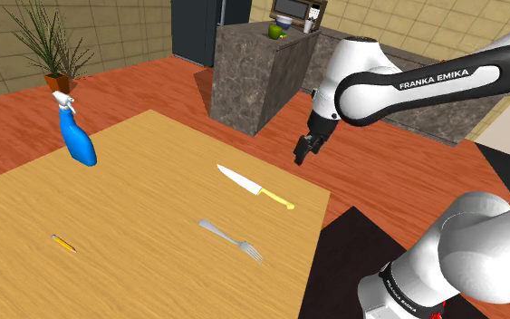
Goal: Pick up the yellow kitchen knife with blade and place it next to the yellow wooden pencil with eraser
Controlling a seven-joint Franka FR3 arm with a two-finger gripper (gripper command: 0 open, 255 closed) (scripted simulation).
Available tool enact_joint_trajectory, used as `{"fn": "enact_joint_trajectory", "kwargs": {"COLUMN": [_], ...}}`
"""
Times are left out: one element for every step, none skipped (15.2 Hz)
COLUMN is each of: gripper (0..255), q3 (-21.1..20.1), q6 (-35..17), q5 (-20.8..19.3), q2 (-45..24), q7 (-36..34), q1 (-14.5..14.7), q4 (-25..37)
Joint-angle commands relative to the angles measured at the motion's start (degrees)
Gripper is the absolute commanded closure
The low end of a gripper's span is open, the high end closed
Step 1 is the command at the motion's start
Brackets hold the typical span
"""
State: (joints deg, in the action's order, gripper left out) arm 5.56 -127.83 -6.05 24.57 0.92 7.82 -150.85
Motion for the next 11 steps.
{"fn": "enact_joint_trajectory", "kwargs": {"gripper": [0, 0, 0, 0, 0, 0, 0, 0, 0, 0, 0], "q3": [-0.21, -0.22, -0.27, -0.32, -0.41, -0.53, -0.66, -0.83, -1.02, -1.25, -1.44], "q6": [-3.74, -5.72, -7.68, -9.6, -11.49, -13.33, -15.14, -16.89, -18.59, -20.24, -21.2], "q5": [0.21, 0.28, 0.36, 0.46, 0.57, 0.69, 0.81, 0.94, 1.05, 1.16, 1.21], "q2": [-3.86, -6.0, -8.19, -10.41, -12.67, -14.96, -17.27, -19.6, -21.95, -24.3, -25.71], "q7": [1.19, 1.89, 2.6, 3.31, 4.03, 4.75, 5.46, 6.17, 6.88, 7.57, 7.97], "q1": [1.1, 1.56, 2.01, 2.45, 2.87, 3.27, 3.66, 4.03, 4.38, 4.7, 4.84], "q4": [-0.04, -0.01, 0.09, 0.26, 0.5, 0.8, 1.18, 1.62, 2.13, 2.7, 3.07]}}
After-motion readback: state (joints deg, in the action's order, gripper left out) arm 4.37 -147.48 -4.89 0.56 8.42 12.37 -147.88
